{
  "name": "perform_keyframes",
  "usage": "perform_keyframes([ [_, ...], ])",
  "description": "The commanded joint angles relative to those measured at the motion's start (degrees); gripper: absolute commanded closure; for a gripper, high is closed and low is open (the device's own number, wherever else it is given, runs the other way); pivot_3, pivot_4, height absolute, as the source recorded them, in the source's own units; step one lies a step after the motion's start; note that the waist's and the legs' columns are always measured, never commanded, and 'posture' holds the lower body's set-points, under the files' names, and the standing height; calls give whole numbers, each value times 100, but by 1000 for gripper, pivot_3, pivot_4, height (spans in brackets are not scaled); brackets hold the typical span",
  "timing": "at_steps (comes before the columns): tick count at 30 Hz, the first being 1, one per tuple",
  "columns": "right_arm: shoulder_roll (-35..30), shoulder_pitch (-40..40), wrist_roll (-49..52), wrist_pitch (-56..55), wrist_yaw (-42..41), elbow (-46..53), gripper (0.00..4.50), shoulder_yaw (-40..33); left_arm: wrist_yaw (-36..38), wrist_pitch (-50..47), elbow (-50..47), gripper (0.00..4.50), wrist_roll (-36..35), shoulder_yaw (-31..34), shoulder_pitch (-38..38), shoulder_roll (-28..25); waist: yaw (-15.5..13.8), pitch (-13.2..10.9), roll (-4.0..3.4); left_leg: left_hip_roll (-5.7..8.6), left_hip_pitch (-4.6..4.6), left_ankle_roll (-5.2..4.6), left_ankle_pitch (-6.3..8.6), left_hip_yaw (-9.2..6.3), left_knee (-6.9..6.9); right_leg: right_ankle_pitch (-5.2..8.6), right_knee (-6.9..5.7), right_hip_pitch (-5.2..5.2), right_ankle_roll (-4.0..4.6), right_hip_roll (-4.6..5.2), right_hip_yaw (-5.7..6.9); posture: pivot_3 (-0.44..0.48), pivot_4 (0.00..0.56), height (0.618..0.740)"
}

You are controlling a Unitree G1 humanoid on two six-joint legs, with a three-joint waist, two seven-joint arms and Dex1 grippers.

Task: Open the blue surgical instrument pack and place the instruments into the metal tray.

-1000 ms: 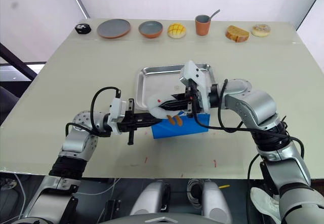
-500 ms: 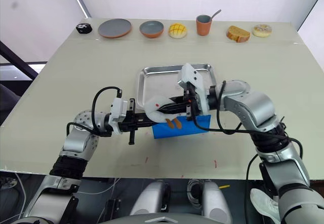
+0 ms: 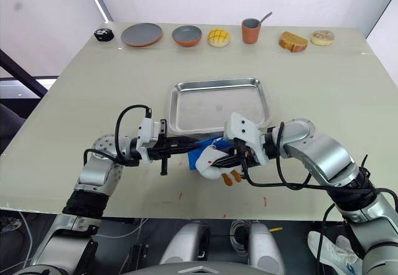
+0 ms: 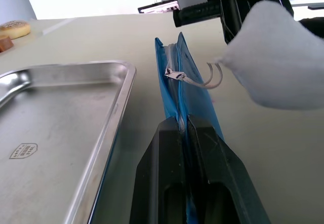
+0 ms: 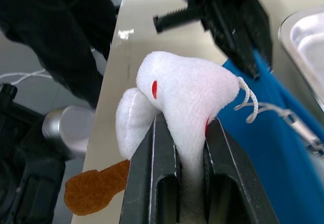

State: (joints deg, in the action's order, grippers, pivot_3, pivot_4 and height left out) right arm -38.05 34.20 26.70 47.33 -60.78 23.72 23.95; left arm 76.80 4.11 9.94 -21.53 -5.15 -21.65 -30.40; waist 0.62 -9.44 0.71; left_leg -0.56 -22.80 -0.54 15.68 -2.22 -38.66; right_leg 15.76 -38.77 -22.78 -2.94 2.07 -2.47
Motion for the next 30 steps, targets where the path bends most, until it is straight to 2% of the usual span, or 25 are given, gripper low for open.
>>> perform_keyframes([
  [1, -14, -14, -135, -113, -54, 41, 4465, 108, 81, -67, 18, 4500, 168, -246, 43, 12, 1, 0, 0, 0, 0, 0, 0, 0, 0, 0, 0, 0, 0, 0, 0, 0, 150, 740],
  [3, 22, -11, -177, -131, -44, -12, 3523, 130, 83, -69, 15, 4500, 172, -250, 42, 14, 2, 0, 0, 0, 0, 0, 0, 0, 0, 0, 0, 0, 0, 0, 0, 0, 150, 740],
  [4, 7, -14, -237, -202, -69, -33, 3367, 167, 81, -67, 20, 4500, 175, -252, 37, 18, 0, 0, 0, 0, 0, 0, 0, 0, 0, 0, 0, 0, 0, 0, 0, 0, 150, 740],
  [5, -16, -32, -252, -253, -108, -18, 2651, 180, 77, -64, 16, 4500, 178, -252, 39, 20, 0, 0, 0, 0, 0, 0, 0, 0, 0, 0, 0, 0, 0, 0, 0, 0, 150, 740],
  [6, -26, -58, -235, -281, -134, 23, 2496, 152, 79, -47, 35, 4500, 183, -247, 34, 21, 0, 0, 0, 1, 0, 0, 0, 0, 0, 0, 1, 0, 0, 0, 0, 0, 150, 740],
  [7, -23, -92, -228, -322, -128, 56, 2160, 100, 86, -31, 59, 4500, 186, -239, 30, 20, 0, 0, 0, 1, 0, 0, 0, 0, 0, 0, 1, 0, 0, 0, 0, 0, 150, 740],
  [10, -138, -236, -224, -492, -184, 168, 860, -63, 103, 6, 78, 4500, 189, -224, 50, 9, -2, 0, 0, 1, -1, 0, 0, -2, 0, 0, 2, 1, 0, 0, 1, 0, 150, 740],
  [15, -505, -630, 18, -596, -252, 491, 860, -614, 98, 23, 38, 4500, 169, -205, 82, 17, -6, 0, 0, 1, -2, 0, 0, -2, 0, 0, 3, 1, 0, 1, 1, 0, 150, 740],
  [21, -873, -1342, 444, -888, -229, 925, 860, -1724, 130, 46, 62, 4500, 151, -168, 85, -8, -11, 0, 1, 0, -2, 0, 0, -5, 0, 0, 6, 6, 0, 1, 4, 0, 150, 740],
  [22, -618, -1589, 503, -1380, -112, 947, 860, -2119, 132, 57, 74, 4500, 151, -157, 81, -13, -15, 2, 4, 1, -2, 0, 0, -6, 0, 0, 7, 7, 0, 1, 5, 0, 150, 740],
  [24, -499, -1726, 1073, -1309, -175, 819, 860, -2669, 140, 76, 86, 4500, 148, -139, 76, -23, -1, 1, 3, 1, 0, 0, 0, -7, 0, 0, 9, 9, 0, -4, 7, 0, 150, 740],
  [26, -310, -1678, 1220, -1259, 193, 633, 860, -3036, 143, 82, 94, 4500, 139, -126, 71, -32, 4, 2, 3, 0, 1, 0, 0, -4, 1, 0, 5, 9, 0, -3, 2, 0, 150, 740],
  [28, -534, -2016, 1211, -1530, -151, 663, 340, -3315, 164, 108, 119, 4500, 132, -115, 63, -49, -6, 1, 3, 0, 4, 0, 0, -3, 0, 0, 3, 9, 0, -2, 1, 0, 150, 740],
  [30, -756, -2398, 1293, -1679, -435, 654, 69, -3674, 189, 139, 146, 4500, 116, -104, 54, -58, -43, 2, 4, 1, -3, 0, 0, -11, 1, 0, 12, 10, 0, -3, 11, 0, 150, 740],
])
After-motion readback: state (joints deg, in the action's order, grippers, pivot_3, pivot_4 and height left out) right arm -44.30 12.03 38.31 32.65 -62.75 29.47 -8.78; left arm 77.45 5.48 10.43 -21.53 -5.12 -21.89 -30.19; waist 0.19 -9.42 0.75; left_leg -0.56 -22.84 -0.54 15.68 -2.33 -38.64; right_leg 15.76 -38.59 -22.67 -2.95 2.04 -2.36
